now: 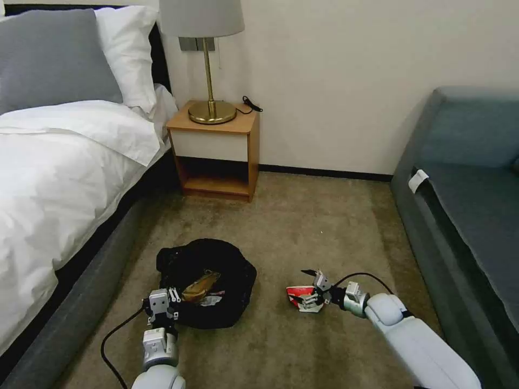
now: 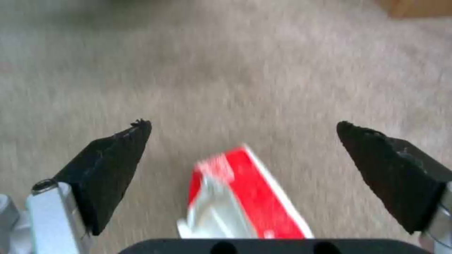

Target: Pick up the trash bin, then pick up the garbage on the floor and place it into the trash bin.

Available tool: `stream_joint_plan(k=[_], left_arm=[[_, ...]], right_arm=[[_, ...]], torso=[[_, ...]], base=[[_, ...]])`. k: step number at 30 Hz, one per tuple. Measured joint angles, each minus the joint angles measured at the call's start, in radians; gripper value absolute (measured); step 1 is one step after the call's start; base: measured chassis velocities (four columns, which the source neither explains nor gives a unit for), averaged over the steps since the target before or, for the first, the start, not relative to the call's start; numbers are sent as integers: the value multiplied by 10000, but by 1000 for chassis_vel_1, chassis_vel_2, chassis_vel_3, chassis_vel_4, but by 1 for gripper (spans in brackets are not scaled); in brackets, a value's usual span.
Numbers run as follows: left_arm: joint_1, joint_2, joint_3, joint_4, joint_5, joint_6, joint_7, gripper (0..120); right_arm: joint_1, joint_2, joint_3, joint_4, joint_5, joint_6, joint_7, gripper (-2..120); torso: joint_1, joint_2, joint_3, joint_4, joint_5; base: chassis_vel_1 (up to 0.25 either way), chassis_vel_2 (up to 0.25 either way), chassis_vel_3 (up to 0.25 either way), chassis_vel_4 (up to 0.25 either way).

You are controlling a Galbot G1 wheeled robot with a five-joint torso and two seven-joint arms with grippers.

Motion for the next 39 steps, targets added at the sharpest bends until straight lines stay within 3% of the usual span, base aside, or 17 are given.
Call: stream_joint_plan(k=[14,17,21,39], left_arm=[[-152,-5,-20,8,14,119,-4,3],[-113,-2,-84,12,-22,121,-12,3],[-59,24,-129,11,-65,119,-12,3],[-80,20,-136,26,-102,101,-13,3]], right_arm=[[727,775,33,-1851,-1365,618,-75,100],[1154,1198,221,-2771,-2582,1111,337,100],[1375,1328,351,-3284,-3073,1320,488,100],[1604,1516,1056,-3895,-4005,1343,-4,100]], torso=[[0,0,0,1,1],[0,0,0,2,1],[0,0,0,1,-1],[0,0,-1,1,0]], base=[[0,0,0,0],[0,0,0,0],[0,0,0,0],[0,0,0,0]])
